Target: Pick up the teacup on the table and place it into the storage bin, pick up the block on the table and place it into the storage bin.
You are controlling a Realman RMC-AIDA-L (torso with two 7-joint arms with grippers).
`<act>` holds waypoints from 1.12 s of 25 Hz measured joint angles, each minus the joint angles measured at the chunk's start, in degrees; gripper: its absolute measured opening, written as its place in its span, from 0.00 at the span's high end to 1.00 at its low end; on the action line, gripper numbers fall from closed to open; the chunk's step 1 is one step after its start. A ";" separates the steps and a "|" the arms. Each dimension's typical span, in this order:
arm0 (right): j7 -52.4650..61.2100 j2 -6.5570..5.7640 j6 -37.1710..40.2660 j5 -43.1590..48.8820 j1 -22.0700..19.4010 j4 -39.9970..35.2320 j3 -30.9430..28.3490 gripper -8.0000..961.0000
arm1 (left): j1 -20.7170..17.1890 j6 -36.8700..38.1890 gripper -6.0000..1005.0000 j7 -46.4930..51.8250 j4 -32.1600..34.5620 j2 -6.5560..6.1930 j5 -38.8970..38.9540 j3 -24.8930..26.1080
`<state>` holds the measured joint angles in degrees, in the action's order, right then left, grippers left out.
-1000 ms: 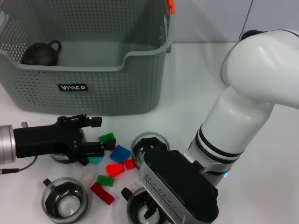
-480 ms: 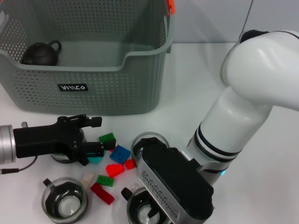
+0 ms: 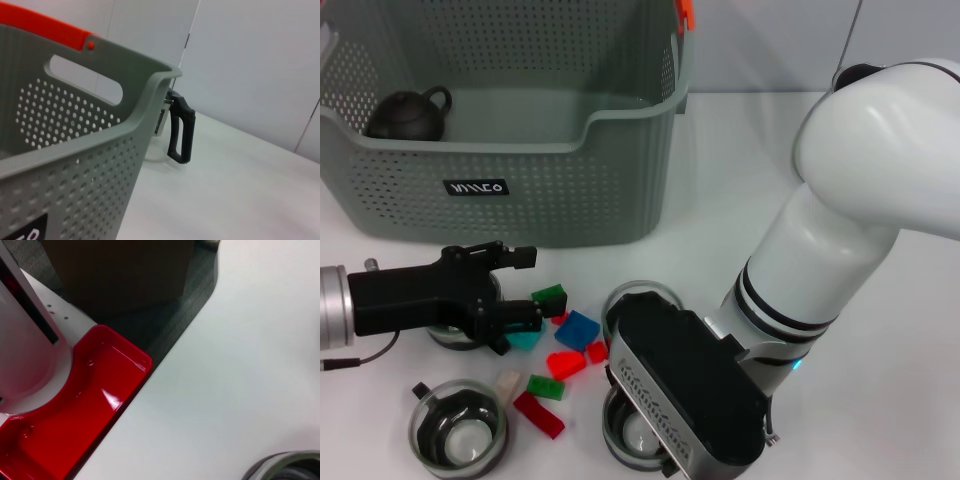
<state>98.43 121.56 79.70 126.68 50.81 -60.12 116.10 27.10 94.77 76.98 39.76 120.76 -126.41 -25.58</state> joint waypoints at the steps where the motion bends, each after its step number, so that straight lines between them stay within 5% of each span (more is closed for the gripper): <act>1: 0.03 0.00 0.07 0.00 -0.01 -0.10 0.00 0.81 | -0.07 0.05 0.14 -0.16 0.00 0.00 0.23 0.00; 4: 0.06 -0.01 0.23 -0.10 -0.02 -0.19 -0.19 0.94 | -0.25 0.19 0.14 -0.55 -0.02 0.00 0.65 0.00; 17: 1.21 -0.57 4.07 -0.72 -1.70 -3.34 -4.92 0.94 | -0.34 0.67 0.14 -0.58 0.04 -0.02 0.80 0.00; 28: 1.21 -1.46 21.66 -0.42 -8.01 -9.85 -29.21 0.94 | -0.75 0.71 0.14 -0.61 0.17 -0.02 0.82 0.00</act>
<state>99.64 120.10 101.36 126.26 42.79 -69.97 86.89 26.35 95.48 76.37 39.93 120.74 -125.59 -25.57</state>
